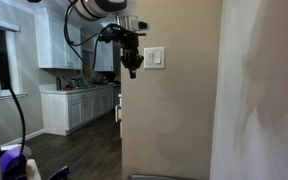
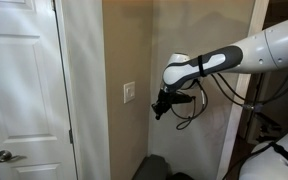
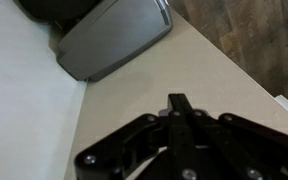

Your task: Push the light switch to the right upwards

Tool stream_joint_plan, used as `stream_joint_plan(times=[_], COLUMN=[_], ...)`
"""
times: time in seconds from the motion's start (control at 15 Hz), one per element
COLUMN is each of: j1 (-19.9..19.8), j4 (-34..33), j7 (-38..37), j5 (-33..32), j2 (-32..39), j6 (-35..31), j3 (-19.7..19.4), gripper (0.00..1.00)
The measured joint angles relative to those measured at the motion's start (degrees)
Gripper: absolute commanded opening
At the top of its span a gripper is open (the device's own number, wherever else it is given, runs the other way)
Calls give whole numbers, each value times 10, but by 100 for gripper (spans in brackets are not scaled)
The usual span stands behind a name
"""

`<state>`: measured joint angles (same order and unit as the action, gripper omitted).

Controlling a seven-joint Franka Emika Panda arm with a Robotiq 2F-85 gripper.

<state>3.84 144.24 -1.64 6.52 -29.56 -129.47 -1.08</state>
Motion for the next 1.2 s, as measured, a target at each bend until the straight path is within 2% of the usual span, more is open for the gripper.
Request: stream_joint_plan(times=[0.67,0.93,1.2], j1=[-9,-29,-46], j4=[-4,-42,-104], j7=[-17,-46,-77], j5=[-12,-44,-85], j2=[6,33,79], j6=[-135,-174,-177], j3=[29,48,67], gripper=[0,0,0])
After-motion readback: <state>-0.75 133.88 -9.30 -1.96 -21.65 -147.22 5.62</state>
